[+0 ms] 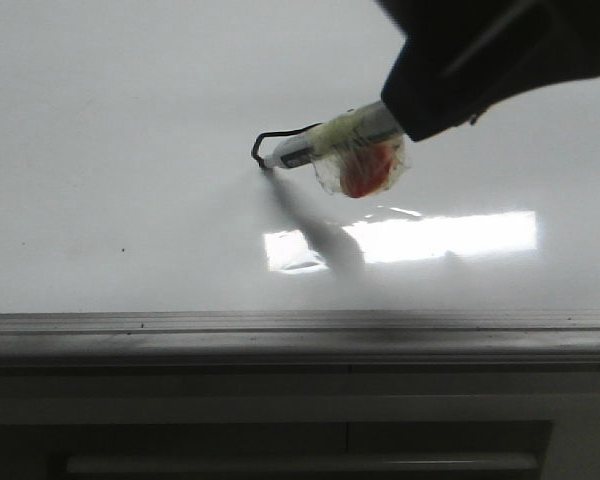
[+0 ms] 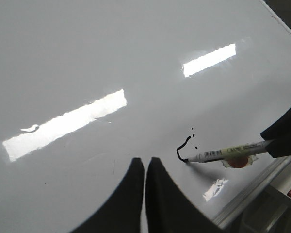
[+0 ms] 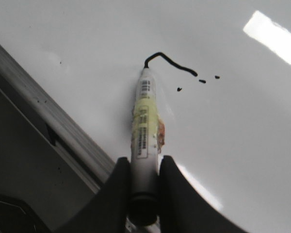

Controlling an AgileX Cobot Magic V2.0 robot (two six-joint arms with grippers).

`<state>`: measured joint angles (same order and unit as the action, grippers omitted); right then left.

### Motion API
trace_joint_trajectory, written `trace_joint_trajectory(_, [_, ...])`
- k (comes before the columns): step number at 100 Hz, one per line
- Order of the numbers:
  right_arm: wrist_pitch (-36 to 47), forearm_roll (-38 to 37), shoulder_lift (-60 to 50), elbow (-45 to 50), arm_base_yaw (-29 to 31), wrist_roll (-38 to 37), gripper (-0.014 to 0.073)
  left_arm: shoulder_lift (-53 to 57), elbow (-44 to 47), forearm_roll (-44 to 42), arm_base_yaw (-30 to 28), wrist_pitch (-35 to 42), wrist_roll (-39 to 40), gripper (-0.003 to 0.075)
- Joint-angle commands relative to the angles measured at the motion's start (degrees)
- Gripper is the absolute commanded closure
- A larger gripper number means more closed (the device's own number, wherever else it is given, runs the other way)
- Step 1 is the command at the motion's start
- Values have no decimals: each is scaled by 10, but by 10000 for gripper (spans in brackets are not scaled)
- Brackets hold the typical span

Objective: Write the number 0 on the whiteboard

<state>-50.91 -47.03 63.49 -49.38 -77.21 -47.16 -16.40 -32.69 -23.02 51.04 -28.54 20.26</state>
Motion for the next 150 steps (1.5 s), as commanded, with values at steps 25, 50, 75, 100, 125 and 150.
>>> trace_joint_trajectory(25, [-102, 26, -70, -14, 1, 23, 662, -5, -14, -3, -1, 40, 6, 740])
trace_joint_trajectory(50, [-116, -31, -87, -14, 1, 17, 662, -5, -14, -3, -1, 40, 6, 740])
trace_joint_trajectory(75, [-34, -35, -47, -24, 24, 17, 662, -5, -14, -3, -1, 40, 6, 740])
trace_joint_trajectory(100, [8, -27, 11, -52, 24, 17, 662, -5, -14, -3, -1, 40, 6, 740])
trace_joint_trajectory(125, [25, -42, -1, -108, 7, 39, 662, -5, -14, -3, -1, 40, 6, 740])
trace_joint_trajectory(150, [41, -66, -62, -193, -36, 78, 662, -7, -14, 4, -1, 42, 6, 739])
